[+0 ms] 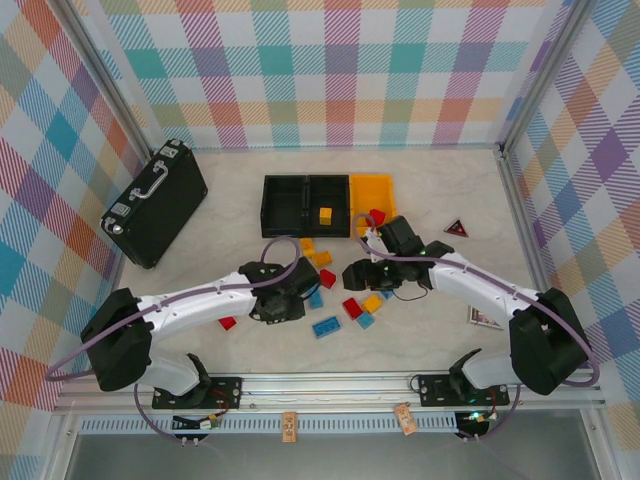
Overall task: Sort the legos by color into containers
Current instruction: Pick up the lego from the middle-left of the table, then place the lego in the container.
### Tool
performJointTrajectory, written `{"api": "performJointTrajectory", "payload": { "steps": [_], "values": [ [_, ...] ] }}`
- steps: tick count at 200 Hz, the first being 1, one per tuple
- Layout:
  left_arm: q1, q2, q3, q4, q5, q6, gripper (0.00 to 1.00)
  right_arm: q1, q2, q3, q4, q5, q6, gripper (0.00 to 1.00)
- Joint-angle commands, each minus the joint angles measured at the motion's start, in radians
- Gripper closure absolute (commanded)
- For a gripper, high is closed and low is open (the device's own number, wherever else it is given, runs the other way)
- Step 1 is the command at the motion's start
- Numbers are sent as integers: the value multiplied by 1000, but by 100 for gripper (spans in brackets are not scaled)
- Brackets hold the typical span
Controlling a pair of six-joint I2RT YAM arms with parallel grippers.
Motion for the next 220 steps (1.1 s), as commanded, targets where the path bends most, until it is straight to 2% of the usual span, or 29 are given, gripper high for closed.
{"api": "performJointTrajectory", "payload": {
  "steps": [1, 44, 113, 172, 220],
  "values": [
    [64, -17, 83, -48, -47, 94, 72, -17, -7, 45, -2, 14, 18, 40],
    [227, 74, 253, -23, -41, 266, 71, -57, 6, 91, -1, 48, 45, 40],
    [415, 387, 584, -23, 5, 448, 71, -80, 25, 112, 12, 71, 81, 40],
    [486, 637, 810, -46, 16, 491, 71, -84, 20, 103, 8, 88, 88, 40],
    [508, 712, 859, -38, 7, 500, 67, -87, 11, 104, -1, 105, 85, 40]
  ]
}}
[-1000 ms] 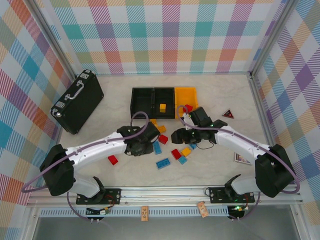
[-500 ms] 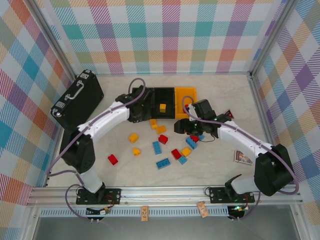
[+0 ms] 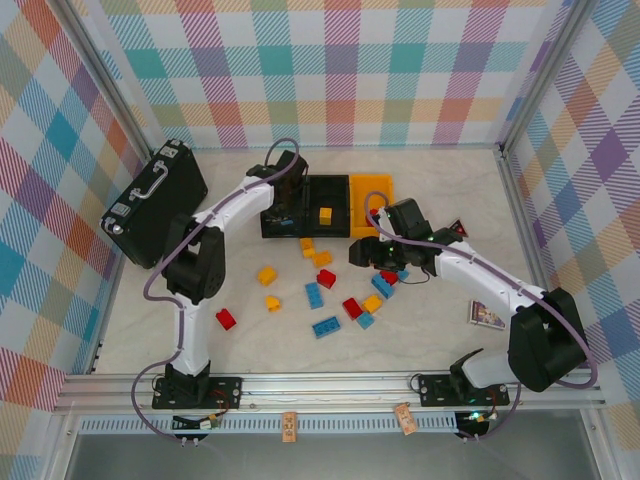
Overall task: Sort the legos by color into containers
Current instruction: Place the lego in the container.
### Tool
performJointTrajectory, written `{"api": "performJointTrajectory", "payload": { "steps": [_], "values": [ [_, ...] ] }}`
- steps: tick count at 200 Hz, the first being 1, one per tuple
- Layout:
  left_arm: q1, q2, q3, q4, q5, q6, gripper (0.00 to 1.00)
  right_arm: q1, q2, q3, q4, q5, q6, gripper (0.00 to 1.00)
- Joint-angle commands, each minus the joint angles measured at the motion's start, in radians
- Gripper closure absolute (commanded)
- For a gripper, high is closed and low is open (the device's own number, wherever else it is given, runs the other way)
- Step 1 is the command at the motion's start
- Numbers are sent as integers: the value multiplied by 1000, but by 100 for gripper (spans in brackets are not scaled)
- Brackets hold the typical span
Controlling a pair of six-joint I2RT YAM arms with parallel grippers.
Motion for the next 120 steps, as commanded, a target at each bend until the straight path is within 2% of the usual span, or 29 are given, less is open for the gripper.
{"api": "performJointTrajectory", "payload": {
  "steps": [1, 43, 90, 120],
  "values": [
    [13, 15, 38, -32, -5, 27, 67, -7, -5, 12, -2, 16, 6, 40],
    [21, 45, 52, -30, -8, 28, 64, -10, 8, 19, -4, 16, 5, 40],
    [21, 56, 60, -28, -5, 26, 53, -10, 12, 28, -8, 24, -1, 40],
    [19, 33, 56, -28, 9, 25, 52, -11, 12, 35, -16, 32, -7, 40]
  ]
}}
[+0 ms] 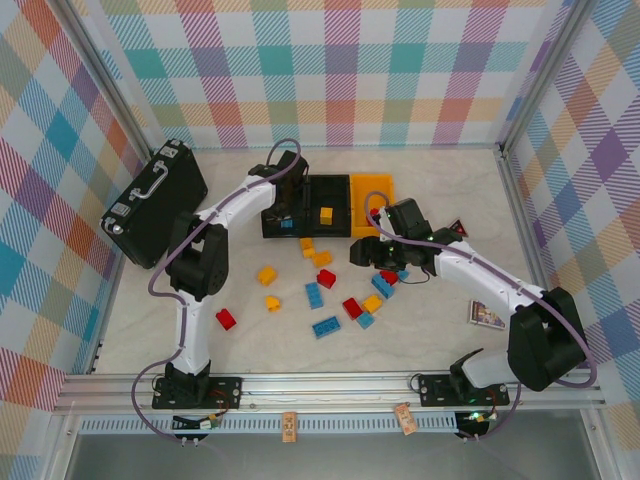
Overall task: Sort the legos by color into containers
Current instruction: Place the lego in the container, then pick up the lego from the center of the table.
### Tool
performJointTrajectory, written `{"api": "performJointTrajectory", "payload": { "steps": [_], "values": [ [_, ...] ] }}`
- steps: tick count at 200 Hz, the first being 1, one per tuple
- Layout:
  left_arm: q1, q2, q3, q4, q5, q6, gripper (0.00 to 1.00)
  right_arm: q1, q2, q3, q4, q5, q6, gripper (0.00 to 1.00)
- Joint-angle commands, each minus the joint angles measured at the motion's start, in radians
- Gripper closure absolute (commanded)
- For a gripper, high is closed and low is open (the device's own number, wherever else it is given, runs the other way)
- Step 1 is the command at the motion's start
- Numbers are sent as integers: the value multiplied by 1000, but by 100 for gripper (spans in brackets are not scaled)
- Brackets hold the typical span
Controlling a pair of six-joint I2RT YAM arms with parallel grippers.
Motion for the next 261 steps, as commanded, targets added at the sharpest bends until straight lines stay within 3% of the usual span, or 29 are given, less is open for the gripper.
{"api": "performJointTrajectory", "payload": {
  "steps": [1, 75, 163, 220, 261],
  "values": [
    [13, -4, 28, -24, 13, 3, 52, -6, 8, 35, -15, 15, -5, 40],
    [-33, -293, -205, 50, 102, 1, 48, -61, -8, 73, -146, 80, -36, 39],
    [-160, -572, -528, 195, 199, -6, 46, -108, 43, 80, -269, 187, 67, 34],
    [-220, -623, -684, 267, 200, -64, 46, -110, 115, 87, -281, 205, 130, 35],
    [-245, -598, -704, 282, 193, -79, 46, -116, 133, 56, -275, 240, 279, 34]
  ]
}}
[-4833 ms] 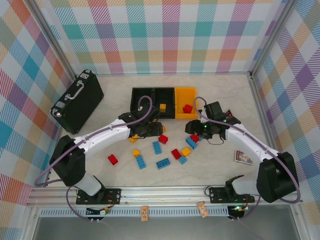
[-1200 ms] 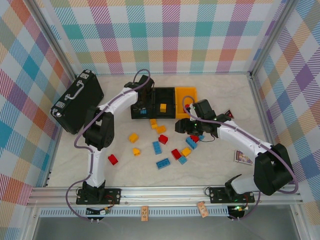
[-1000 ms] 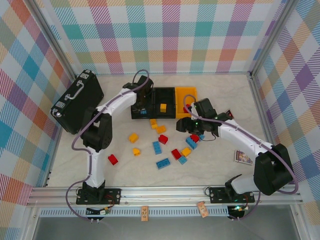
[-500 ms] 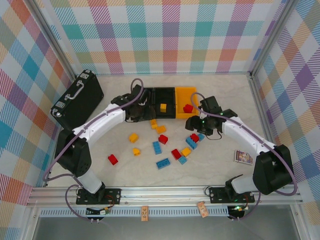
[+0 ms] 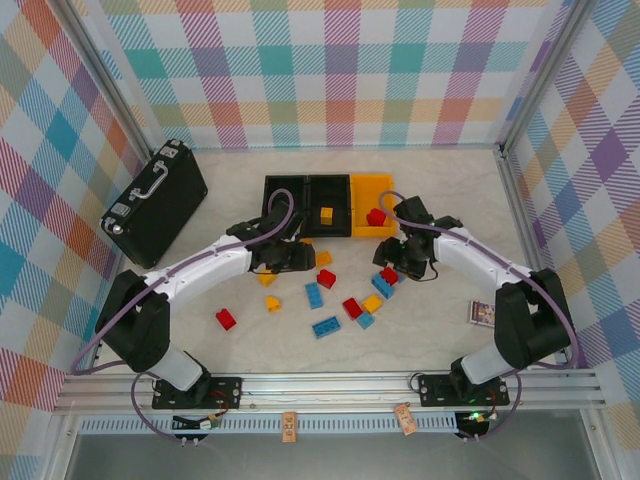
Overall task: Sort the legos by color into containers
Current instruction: Pick up the lego from the center of the table.
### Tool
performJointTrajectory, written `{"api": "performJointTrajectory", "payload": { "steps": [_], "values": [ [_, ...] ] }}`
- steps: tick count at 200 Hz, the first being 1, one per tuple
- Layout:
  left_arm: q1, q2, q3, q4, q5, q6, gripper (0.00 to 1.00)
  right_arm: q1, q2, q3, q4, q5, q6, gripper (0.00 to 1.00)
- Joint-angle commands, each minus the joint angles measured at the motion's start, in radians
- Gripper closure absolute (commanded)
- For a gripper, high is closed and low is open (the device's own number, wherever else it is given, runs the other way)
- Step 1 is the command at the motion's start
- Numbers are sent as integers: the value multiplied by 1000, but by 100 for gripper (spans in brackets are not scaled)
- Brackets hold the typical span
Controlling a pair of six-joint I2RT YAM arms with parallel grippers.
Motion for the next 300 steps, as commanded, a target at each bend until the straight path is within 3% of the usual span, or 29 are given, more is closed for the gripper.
{"api": "performJointTrajectory", "payload": {
  "steps": [1, 48, 135, 185, 254, 300],
  "values": [
    [-21, 5, -9, 30, -1, -23, 46, -10, 15, -6, -18, 26, 120, 34],
    [-44, 51, -8, 41, -3, -36, 46, -14, 54, -14, -14, 11, 295, 33],
    [-54, 71, -28, 50, -9, -49, 47, -14, 158, -13, 21, 6, 342, 35],
    [-57, 77, -32, 44, -15, -54, 47, -14, 200, 11, 28, 11, 321, 44],
    [-62, 96, -19, 43, -12, -54, 47, -13, 149, 3, 36, 27, 290, 64],
    [-70, 105, 2, 45, -12, -54, 47, -14, 54, 15, 7, 43, 246, 66]
  ]
}}
